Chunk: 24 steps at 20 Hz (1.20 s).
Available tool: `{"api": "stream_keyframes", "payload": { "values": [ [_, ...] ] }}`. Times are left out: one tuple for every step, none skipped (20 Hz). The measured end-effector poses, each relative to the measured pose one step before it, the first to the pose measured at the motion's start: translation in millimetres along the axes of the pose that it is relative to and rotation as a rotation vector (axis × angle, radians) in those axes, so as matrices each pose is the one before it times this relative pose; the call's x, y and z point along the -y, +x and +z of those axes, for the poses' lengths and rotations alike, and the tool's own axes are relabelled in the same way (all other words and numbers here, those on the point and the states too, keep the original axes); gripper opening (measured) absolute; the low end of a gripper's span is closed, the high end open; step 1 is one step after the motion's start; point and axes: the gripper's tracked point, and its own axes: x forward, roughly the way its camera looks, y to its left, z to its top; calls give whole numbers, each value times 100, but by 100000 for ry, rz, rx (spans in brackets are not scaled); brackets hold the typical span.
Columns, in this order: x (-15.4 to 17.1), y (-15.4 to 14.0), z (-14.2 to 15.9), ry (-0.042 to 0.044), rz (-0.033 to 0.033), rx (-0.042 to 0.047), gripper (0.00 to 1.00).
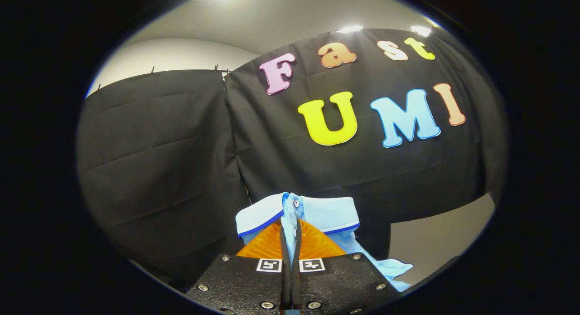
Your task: Put the clothes into the washing machine and then close the washing machine lid.
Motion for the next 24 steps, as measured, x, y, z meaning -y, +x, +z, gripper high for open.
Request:
{"api": "stream_keyframes", "payload": {
  "values": [
    [-767,357,-260,-549,626,-454,0],
    [-950,210,-431,-133,882,-420,0],
    [-693,481,-425,9,755,-463,0],
    [-721,267,-414,38,444,-590,0],
    [-549,354,-358,-227,276,-444,0],
    [-543,228,-442,-156,88,-472,0],
    [-463,379,-371,-462,-168,-626,0],
    [-410,285,-557,-637,-247,-548,0],
    [-405,316,-482,-372,1,-640,0],
    [-504,514,-720,39,127,-588,0],
    [-363,413,-580,303,-233,-606,0],
    [-353,538,-754,315,-55,-1126,0],
    [-194,719,-698,54,-78,-1016,0],
    [-114,615,-714,-546,-244,-1266,0],
    [-47,613,-687,-1105,-777,-967,0],
    [-189,347,-691,-1198,-721,-713,0],
    [-4,647,-746,-1308,-796,-790,0],
    [-61,442,-849,-1043,-760,-669,0],
    [44,521,-726,-852,-921,-749,0],
    [-328,109,-1142,-387,-908,-726,0],
    [-10,385,-745,-146,-1110,-818,0],
    [-126,37,-1149,-2,-1694,-1228,0],
    [-111,166,-936,259,-962,-1252,0],
    [-34,442,-782,340,-886,-839,0]
  ]
}}
